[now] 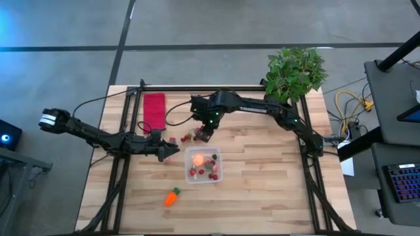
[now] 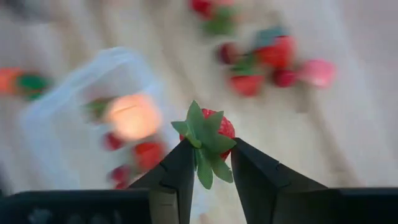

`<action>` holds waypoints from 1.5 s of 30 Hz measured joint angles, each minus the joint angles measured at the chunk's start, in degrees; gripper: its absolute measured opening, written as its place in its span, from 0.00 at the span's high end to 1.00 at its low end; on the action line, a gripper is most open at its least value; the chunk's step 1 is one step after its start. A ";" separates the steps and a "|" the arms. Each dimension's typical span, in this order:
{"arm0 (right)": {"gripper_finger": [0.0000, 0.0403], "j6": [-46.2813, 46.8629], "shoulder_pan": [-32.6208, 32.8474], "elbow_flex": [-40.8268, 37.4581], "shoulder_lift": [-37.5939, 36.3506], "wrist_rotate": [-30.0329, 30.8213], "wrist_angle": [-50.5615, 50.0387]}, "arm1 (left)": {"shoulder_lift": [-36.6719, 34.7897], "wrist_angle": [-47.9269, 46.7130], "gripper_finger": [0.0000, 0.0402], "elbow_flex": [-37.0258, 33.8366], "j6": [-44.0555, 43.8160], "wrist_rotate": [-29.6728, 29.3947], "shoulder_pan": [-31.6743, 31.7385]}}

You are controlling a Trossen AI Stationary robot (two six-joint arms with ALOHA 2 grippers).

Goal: Pick and placing Produce into tupperware
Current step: Put the red strawberry into the transparent bin, then put the pink peach into the transparent bin

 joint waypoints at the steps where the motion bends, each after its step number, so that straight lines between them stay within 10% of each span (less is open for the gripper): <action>1: 0.76 0.02 0.92 0.00 -0.88 -0.58 0.00 | 0.00 0.02 0.50 0.02 0.00 0.00 -0.01; 11: 0.64 -0.56 10.78 0.00 0.97 1.23 -0.02 | 0.00 0.00 0.50 0.02 -0.28 0.00 -0.02; 22: 0.44 1.36 8.34 1.17 -0.03 22.80 -1.29 | 0.00 0.07 0.50 0.02 -0.42 0.00 -0.02; 30: 0.44 8.99 -3.85 0.85 3.68 13.31 -1.10 | 0.00 0.08 0.50 0.02 -0.41 0.00 0.00; 45: 0.46 9.00 -6.54 0.96 9.76 12.07 4.35 | 0.01 0.01 0.50 0.02 -0.35 -0.22 -0.01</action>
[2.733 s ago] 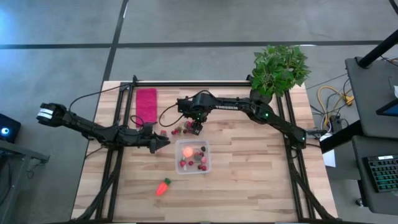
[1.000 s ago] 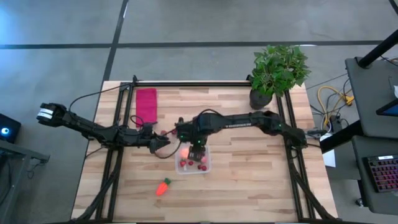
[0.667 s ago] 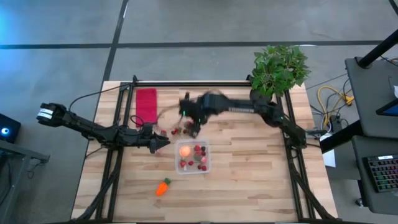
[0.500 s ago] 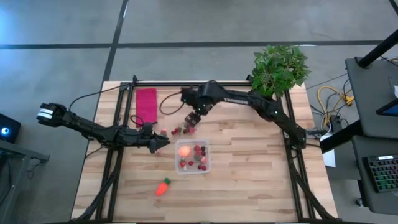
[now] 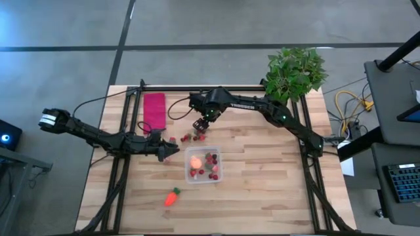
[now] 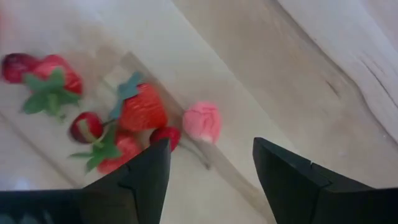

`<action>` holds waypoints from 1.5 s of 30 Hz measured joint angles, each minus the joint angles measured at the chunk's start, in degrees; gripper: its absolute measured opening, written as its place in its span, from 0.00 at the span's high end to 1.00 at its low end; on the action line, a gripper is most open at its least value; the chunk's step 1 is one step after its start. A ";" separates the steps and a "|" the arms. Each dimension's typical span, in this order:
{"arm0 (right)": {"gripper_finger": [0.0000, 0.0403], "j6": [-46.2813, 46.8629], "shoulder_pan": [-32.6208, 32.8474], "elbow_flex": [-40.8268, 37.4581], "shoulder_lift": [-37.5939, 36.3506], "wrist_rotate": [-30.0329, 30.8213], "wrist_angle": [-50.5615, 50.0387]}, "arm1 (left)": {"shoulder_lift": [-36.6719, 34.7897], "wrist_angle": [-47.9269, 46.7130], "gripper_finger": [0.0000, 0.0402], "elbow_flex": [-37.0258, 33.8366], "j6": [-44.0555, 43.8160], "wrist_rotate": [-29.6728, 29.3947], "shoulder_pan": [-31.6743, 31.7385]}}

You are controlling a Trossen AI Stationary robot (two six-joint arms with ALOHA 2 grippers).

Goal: Pick and placing Produce into tupperware
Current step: Put the pink peach into the transparent bin

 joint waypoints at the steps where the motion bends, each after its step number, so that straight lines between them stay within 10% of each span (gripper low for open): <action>1: 0.46 0.21 -0.13 -0.02 0.33 0.02 0.10 | -0.01 -0.01 0.50 0.00 0.01 -0.02 0.01; 20: 0.47 1.47 -0.23 -0.07 2.75 -1.91 2.27 | 0.02 -0.01 0.50 0.00 0.07 -0.04 0.02; 45: 0.80 1.54 0.00 -0.92 2.90 -1.95 3.12 | 0.02 -0.02 0.50 0.00 0.09 -0.04 0.02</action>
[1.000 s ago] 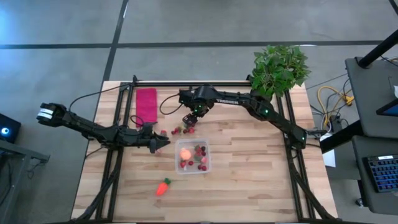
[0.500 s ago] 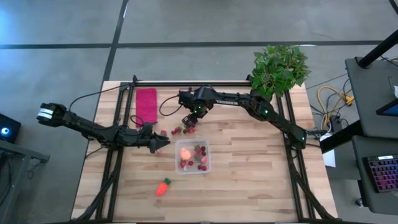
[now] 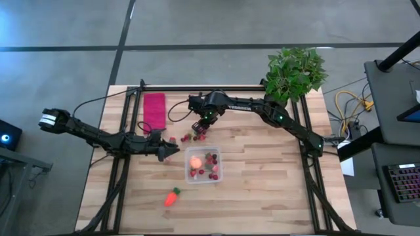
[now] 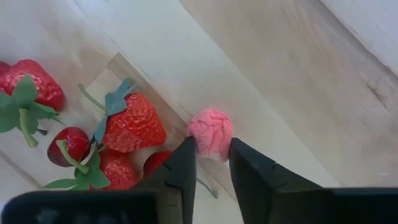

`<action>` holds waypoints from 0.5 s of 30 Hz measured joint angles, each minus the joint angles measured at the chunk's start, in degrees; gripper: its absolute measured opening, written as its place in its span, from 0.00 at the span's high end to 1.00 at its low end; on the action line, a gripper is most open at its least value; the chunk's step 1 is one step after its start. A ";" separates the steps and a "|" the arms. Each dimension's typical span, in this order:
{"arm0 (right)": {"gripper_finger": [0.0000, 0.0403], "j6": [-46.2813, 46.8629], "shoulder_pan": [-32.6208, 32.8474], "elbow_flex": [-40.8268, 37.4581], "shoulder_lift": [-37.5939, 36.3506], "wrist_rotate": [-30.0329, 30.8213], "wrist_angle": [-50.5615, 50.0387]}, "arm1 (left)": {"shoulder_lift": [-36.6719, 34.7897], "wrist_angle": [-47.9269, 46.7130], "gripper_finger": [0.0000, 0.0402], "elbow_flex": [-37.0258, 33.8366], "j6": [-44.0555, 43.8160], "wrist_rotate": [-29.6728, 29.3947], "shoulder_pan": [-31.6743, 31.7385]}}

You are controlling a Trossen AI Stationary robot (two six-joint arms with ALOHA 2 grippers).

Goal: Pick and placing Produce into tupperware
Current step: Put the pink peach into the transparent bin

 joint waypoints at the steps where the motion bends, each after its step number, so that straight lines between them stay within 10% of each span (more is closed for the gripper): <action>1: 0.82 0.01 0.00 0.00 0.00 0.00 0.21 | 0.00 0.02 0.50 0.00 0.00 0.02 0.00; 15: 0.88 -0.95 3.50 7.82 -6.31 -2.98 -13.90 | -0.09 0.02 0.50 -0.01 0.00 0.02 -0.02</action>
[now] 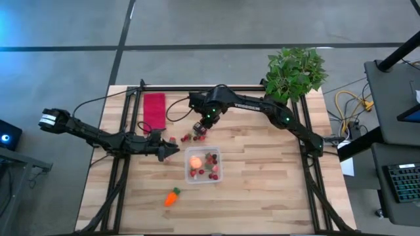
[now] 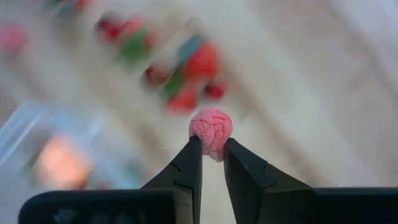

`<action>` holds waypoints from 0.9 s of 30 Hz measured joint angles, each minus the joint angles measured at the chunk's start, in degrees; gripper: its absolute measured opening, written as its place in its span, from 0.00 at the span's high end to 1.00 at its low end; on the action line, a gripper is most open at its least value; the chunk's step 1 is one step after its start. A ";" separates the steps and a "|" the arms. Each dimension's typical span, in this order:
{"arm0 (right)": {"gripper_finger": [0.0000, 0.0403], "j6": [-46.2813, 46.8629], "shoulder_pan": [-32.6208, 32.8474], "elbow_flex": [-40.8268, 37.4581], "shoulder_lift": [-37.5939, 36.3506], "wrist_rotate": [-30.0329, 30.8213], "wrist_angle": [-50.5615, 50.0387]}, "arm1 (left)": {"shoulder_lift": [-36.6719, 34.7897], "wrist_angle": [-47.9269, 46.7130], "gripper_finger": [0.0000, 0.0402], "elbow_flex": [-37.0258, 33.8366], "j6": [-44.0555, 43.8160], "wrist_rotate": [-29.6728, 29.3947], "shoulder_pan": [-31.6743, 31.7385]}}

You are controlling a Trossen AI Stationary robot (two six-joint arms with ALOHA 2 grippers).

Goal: Pick and placing Produce into tupperware
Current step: Put the pink peach into the transparent bin, then put the orange carrot into the transparent bin

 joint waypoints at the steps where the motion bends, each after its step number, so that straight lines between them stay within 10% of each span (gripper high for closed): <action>1: 0.88 -0.38 0.81 -0.20 -1.16 -1.86 -1.08 | -0.02 0.02 0.50 0.01 0.00 0.00 0.00; 12: 0.79 -2.16 13.71 -0.59 -1.68 -3.67 -2.49 | 0.00 0.02 0.50 0.01 0.21 0.00 0.01; 27: 0.35 -1.09 18.05 -0.17 -3.04 9.10 -0.75 | 0.04 6.30 0.50 0.01 -0.03 -0.02 0.00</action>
